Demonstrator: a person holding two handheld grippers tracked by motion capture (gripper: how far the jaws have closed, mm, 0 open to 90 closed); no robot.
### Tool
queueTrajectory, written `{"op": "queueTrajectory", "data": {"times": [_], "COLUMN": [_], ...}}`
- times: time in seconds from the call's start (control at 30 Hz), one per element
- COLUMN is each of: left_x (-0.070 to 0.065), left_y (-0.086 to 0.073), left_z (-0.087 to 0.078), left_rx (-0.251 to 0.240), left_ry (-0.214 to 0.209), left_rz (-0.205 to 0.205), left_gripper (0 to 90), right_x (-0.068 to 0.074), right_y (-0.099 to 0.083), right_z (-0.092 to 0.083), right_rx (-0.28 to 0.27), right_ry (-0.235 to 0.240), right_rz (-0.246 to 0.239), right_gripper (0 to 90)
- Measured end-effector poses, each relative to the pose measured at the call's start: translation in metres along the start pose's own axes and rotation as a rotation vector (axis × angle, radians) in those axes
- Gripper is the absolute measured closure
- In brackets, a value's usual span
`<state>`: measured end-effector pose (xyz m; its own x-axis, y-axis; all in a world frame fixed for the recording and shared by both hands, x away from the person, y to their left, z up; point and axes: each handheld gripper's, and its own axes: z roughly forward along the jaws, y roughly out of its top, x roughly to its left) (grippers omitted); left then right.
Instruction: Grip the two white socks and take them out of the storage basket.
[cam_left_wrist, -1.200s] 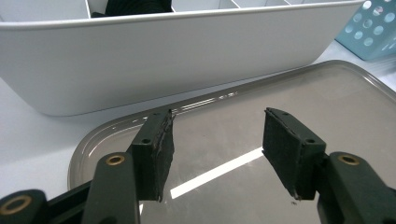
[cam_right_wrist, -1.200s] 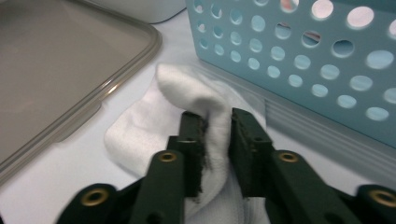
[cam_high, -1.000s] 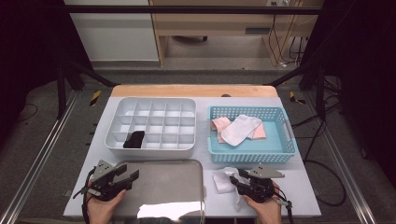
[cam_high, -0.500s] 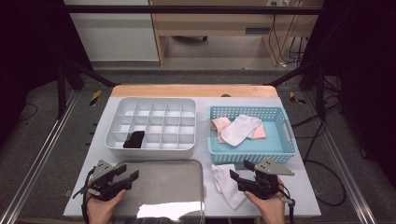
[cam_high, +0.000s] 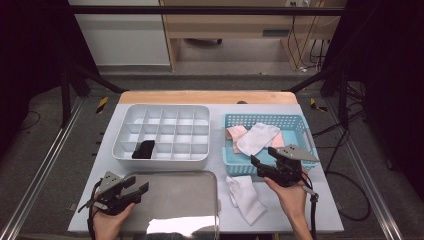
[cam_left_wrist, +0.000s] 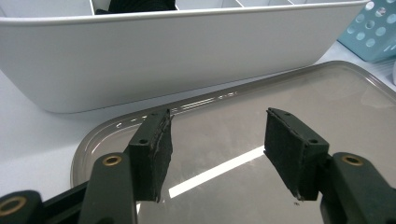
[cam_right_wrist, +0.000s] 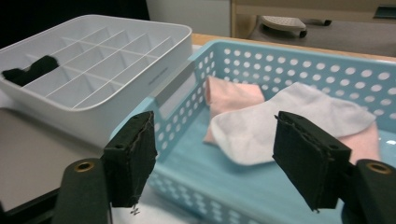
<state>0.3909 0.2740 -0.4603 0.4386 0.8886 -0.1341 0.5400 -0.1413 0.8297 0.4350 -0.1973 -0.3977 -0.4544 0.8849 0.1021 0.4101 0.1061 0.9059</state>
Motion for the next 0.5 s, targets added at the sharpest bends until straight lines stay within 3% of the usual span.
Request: {"op": "queueTrajectory", "data": {"times": [0.5], "left_x": [0.001], "left_y": [0.0], "left_z": [-0.002], "left_rx": [-0.014], "left_ry": [0.013], "left_rz": [-0.006], "left_gripper": [41.3], "right_x": [-0.023], "right_y": [0.056], "right_z": [0.027], "right_rx": [-0.036], "right_ry": [-0.088], "right_rz": [0.025], "right_gripper": [27.3]}}
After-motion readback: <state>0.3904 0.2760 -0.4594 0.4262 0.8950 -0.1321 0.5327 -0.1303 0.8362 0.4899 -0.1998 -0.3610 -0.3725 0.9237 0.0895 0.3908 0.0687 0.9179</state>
